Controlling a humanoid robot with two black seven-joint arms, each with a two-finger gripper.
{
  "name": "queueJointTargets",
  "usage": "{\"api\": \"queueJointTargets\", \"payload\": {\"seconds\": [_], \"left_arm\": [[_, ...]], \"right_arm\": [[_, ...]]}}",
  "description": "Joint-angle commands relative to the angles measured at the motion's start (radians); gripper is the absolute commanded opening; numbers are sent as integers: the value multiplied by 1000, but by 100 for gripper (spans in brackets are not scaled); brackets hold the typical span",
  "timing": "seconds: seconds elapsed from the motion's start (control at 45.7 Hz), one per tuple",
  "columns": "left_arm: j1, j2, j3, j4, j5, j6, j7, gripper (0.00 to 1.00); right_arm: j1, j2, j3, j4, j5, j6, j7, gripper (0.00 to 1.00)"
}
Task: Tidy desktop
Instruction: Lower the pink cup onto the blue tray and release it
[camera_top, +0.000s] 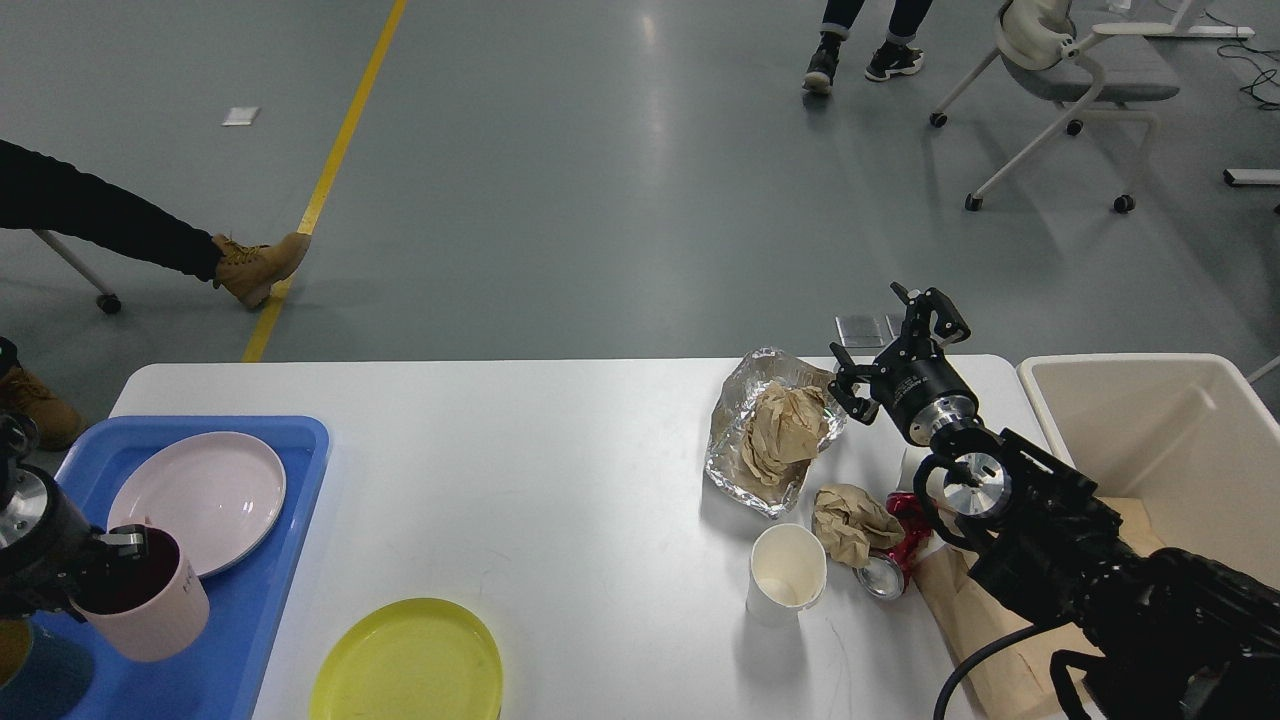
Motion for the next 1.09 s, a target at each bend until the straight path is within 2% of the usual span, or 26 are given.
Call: {"api": "queueJointTargets", "payload": {"seconds": [0.0, 0.306, 0.481, 0.744, 0.941, 1.006, 1.072], "left_arm": [[92, -9, -45, 2, 36, 100, 9, 0], [196, -58, -73, 45, 44, 154, 16, 0], [254, -87, -84, 89, 45, 212, 16, 0], [276, -106, -119, 111, 45, 205, 25, 1], [268, -98, -119, 108, 45, 188, 25, 26], [262, -95, -113, 106, 45, 165, 25, 36], [250, -90, -107, 108, 45, 134, 25, 42]], "right_arm": [[0, 0, -1, 0, 0, 0, 0, 100], [0, 0, -1, 0, 0, 0, 0, 100], [0, 0, 0, 0, 0, 0, 0, 100], [0, 0, 0, 0, 0, 0, 0, 100], [0, 0, 0, 0, 0, 0, 0, 100], [0, 1, 0, 0, 0, 0, 0, 100], [0, 0, 1, 0, 0, 0, 0, 100]]}}
